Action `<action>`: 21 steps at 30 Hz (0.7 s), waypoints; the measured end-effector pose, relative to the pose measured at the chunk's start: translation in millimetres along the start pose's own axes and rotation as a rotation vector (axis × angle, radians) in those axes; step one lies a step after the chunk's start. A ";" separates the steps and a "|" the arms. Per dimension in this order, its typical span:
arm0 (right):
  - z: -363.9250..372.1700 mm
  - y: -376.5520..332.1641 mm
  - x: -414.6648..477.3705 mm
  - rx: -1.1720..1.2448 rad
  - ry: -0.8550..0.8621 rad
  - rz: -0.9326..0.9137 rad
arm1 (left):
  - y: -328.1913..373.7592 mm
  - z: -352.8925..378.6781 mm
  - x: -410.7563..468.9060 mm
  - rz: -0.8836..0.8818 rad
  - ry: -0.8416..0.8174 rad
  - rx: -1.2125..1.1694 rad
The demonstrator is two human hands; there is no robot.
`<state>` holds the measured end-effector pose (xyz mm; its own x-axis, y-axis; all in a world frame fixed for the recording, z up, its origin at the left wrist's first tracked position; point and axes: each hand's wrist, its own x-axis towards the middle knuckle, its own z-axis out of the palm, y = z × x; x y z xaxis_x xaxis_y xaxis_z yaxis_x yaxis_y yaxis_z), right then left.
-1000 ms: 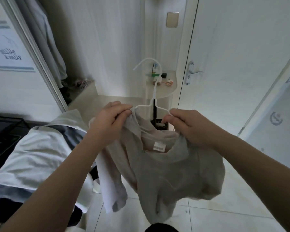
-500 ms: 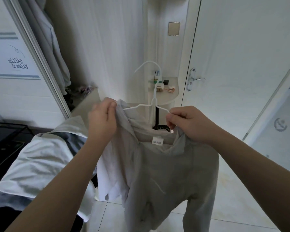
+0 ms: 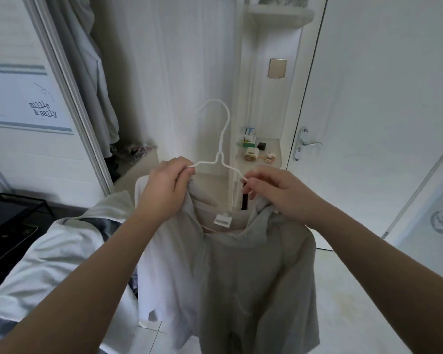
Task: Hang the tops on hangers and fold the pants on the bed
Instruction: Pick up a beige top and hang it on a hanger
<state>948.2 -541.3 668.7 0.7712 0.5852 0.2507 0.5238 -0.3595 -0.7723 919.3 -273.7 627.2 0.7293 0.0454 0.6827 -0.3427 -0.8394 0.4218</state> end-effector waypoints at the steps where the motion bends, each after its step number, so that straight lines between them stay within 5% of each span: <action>1: -7.4 2.9 3.4 -0.007 -0.002 0.006 | -4.2 -2.4 8.5 -0.018 0.024 0.010; 8: -44.8 23.9 41.9 -0.349 0.058 0.048 | -50.3 -20.8 91.7 -0.050 0.134 -0.041; 21: -39.7 -71.8 219.7 0.232 0.211 0.040 | -150.7 -24.5 313.8 0.096 0.118 -0.131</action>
<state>1094.4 -415.7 802.4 0.8602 0.4018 0.3140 0.4138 -0.1900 -0.8903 1185.3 -119.7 792.4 0.6176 0.0379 0.7856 -0.4871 -0.7657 0.4199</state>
